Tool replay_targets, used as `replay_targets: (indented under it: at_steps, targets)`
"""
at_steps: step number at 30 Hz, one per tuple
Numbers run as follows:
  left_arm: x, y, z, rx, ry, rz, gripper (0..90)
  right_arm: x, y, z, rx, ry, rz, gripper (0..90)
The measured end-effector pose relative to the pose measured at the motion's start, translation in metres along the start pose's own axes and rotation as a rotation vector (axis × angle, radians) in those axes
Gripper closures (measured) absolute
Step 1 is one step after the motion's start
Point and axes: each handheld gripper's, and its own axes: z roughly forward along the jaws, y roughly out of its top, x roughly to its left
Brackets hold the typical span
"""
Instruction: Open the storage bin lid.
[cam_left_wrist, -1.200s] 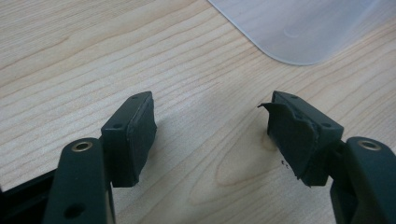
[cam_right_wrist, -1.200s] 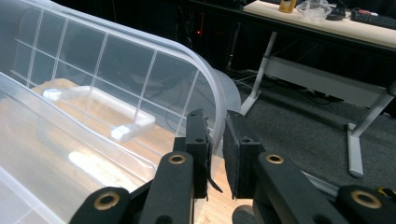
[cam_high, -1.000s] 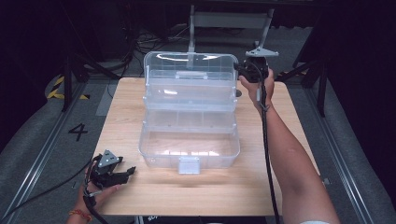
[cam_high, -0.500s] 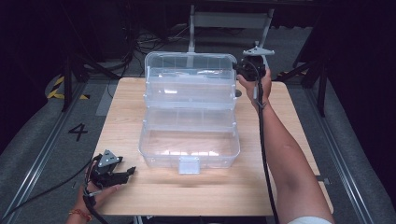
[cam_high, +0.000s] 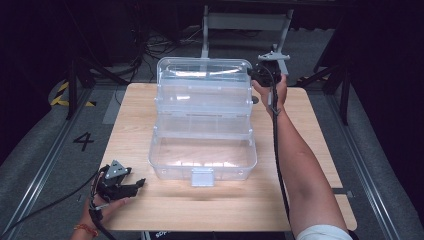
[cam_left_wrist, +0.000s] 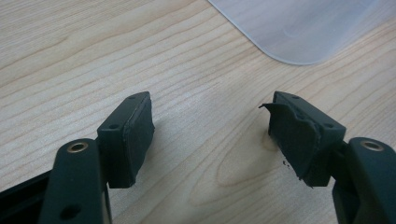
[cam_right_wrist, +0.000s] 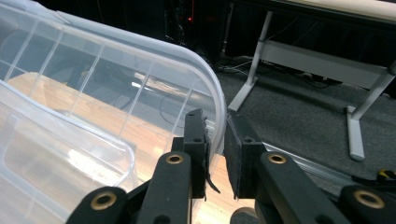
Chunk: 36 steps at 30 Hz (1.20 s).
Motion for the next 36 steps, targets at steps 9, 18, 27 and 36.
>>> replay_targets:
  at_steps: [9,18,27,36]
  targets:
    - [0.000,0.000,0.000,0.001,0.002,0.003,31.4,-0.001,-0.002,0.010,0.031,-0.010,0.004,80.0]
    - [0.000,0.000,0.000,0.001,0.000,0.004,31.4,-0.002,-0.003,0.017,0.054,-0.020,0.005,79.8]
    - [0.000,0.000,0.000,0.001,0.001,-0.002,31.4,-0.001,-0.007,0.026,0.082,-0.039,0.011,79.8]
    - [-0.001,-0.002,-0.002,0.001,0.000,-0.001,31.6,-0.003,-0.016,0.039,0.127,-0.054,0.021,79.9]
